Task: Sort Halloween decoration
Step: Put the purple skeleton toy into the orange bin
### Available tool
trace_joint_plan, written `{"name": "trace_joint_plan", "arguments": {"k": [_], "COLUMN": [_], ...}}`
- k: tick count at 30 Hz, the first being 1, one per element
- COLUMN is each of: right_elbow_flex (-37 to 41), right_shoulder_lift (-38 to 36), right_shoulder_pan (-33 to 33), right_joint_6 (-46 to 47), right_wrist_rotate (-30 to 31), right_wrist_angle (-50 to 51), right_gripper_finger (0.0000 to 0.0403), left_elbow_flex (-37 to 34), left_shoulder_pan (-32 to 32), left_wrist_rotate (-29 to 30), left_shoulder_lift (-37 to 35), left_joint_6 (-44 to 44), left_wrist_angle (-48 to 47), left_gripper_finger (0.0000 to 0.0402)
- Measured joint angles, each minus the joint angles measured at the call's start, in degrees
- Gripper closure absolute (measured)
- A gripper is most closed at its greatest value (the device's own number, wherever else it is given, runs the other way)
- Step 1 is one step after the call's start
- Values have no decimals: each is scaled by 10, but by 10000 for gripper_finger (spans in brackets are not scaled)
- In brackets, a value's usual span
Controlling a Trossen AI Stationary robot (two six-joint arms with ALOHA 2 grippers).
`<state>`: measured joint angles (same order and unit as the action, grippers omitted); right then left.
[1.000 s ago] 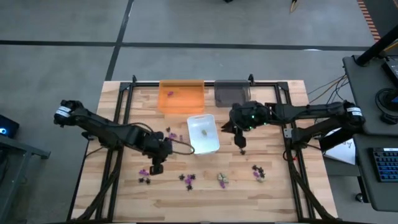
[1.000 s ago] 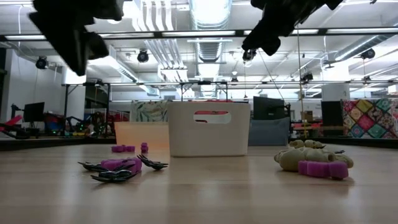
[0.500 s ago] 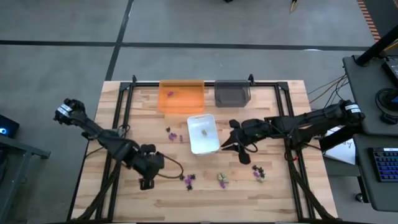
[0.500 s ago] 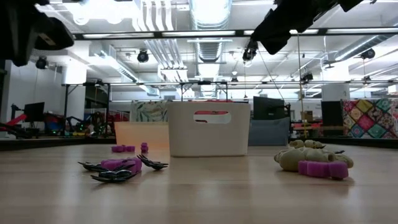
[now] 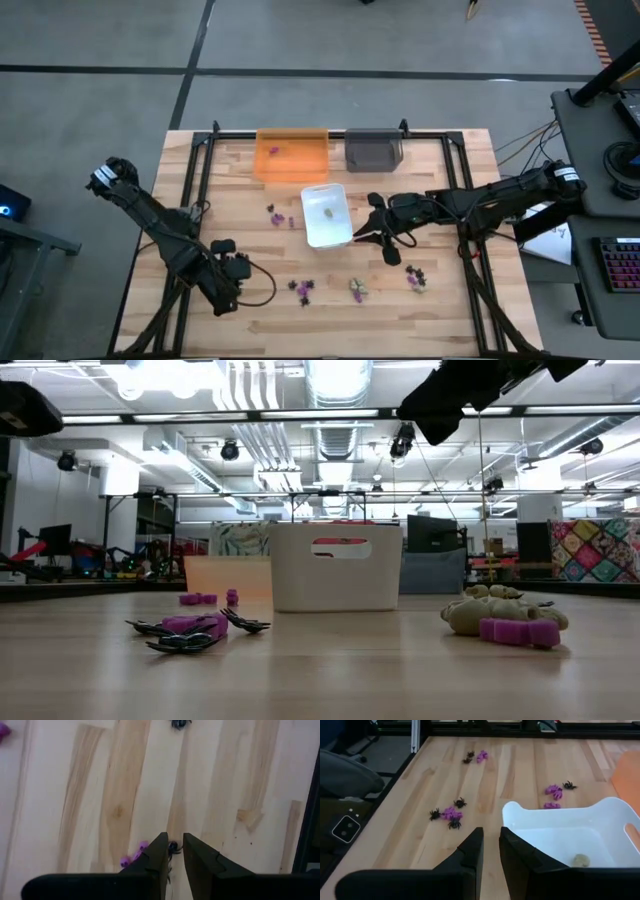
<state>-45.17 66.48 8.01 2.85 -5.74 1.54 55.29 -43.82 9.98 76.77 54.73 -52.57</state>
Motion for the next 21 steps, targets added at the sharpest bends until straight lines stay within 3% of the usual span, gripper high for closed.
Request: {"name": "trace_joint_plan", "arguments": {"k": [11,21], "right_elbow_flex": [0,0], "right_shoulder_lift": [16,51], "right_shoulder_pan": [0,0], "right_joint_6": [2,10], "right_wrist_rotate": [0,0], "right_wrist_angle": [-2,-12], "right_gripper_finger": [351,351], "left_elbow_flex": [-73,-126], "left_shoulder_pan": [-4,-4], "left_wrist_rotate": [-25,-26], "left_shoulder_lift": [0,0], "left_joint_6": [19,35], "left_wrist_angle": [14,95], "left_gripper_finger": [357,280]}}
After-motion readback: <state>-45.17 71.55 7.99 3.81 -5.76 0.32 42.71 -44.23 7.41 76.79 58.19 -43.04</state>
